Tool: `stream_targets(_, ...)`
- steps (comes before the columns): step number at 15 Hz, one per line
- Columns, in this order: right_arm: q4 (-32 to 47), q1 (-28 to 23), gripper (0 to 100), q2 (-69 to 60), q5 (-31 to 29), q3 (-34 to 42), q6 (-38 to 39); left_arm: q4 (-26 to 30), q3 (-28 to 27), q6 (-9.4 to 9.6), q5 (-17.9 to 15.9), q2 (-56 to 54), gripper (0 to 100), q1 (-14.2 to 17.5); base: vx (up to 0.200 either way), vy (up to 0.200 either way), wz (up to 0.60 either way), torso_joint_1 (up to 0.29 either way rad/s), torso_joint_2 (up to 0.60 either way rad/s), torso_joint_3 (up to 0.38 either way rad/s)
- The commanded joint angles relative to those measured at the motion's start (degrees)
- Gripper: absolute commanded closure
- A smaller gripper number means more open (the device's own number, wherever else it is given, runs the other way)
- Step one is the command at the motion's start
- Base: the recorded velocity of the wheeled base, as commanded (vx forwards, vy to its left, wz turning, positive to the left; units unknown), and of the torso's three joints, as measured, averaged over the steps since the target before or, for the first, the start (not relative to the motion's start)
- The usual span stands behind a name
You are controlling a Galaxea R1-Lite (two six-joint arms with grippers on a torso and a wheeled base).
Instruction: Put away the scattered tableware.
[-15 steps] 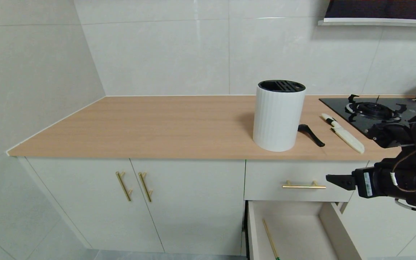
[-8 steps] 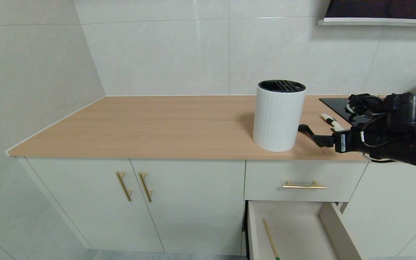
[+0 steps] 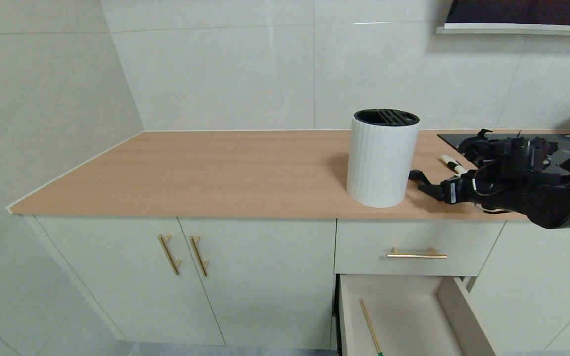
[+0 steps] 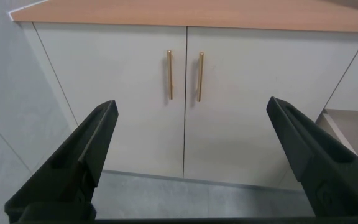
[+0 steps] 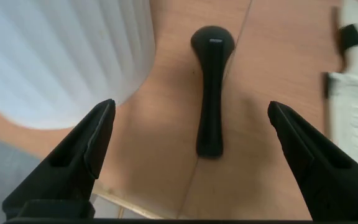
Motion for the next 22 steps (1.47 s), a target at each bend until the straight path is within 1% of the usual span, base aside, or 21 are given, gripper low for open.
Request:
stream_targets(1, -0.3, 0.0, 0, 3.9, 0.0, -2.1, 0.1, 0.0, 0.0, -0.02, 0.0, 0.0, 0, 0.0, 0.0, 0.0, 0.0, 0.0, 0.0, 0.0)
stream_targets(4, -0.3, 0.1, 0, 6.2, -0.4, -4.1, 0.1, 0.0, 0.0, -0.02, 0.0, 0.0, 0, 0.0, 0.0, 0.0, 0.0, 0.0, 0.0, 0.0)
stream_targets(9, 0.3, 0.1, 0, 7.9, -0.6, -5.2, 0.2, 0.0, 0.0, -0.02, 0.0, 0.0, 0, 0.0, 0.0, 0.0, 0.0, 0.0, 0.0, 0.0)
stream_targets(10, 0.3, 0.1, 100, 7.9, -0.6, -5.3, 0.2, 0.0, 0.0, -0.02, 0.0, 0.0, 0, 0.0, 0.0, 0.0, 0.0, 0.0, 0.0, 0.0)
stream_targets(15, 0.4, 0.1, 100, 7.7, -0.7, -5.3, 0.3, -0.1, 0.0, -0.02, 0.0, 0.0, 0, 0.0, 0.0, 0.0, 0.0, 0.0, 0.0, 0.0)
stream_targets(17, 0.4, 0.1, 100, 5.1, -2.5, -4.5, 2.0, 0.0, 0.0, -0.02, 0.0, 0.0, 0, 0.0, 0.0, 0.0, 0.0, 0.0, 0.0, 0.0)
stream_targets(19, 0.5, 0.3, 100, 1.5, -6.0, -2.2, 5.9, -0.1, 0.0, -0.02, 0.0, 0.0, 0, 0.1, 0.0, 0.0, 0.0, 0.0, 0.0, 0.0)
stream_targets(20, 0.6, 0.8, 100, -2.2, -8.2, 0.5, 8.2, 0.0, 0.0, -0.02, -0.1, 0.0, 0, 0.0, 0.0, 0.0, 0.0, 0.0, 0.0, 0.0)
stream_targets(21, 2.2, 0.9, 100, -8.5, -8.9, 5.2, 9.8, 0.0, 0.0, -0.02, 0.0, 0.0, 0, 0.0, 0.0, 0.0, 0.0, 0.0, 0.0, 0.0)
stream_targets(22, 5.4, 0.9, 100, -13.0, -9.1, 8.2, 10.1, 0.0, 0.0, -0.02, 0.0, 0.0, 0, 0.0, 0.0, 0.0, 0.0, 0.0, 0.0, 0.0)
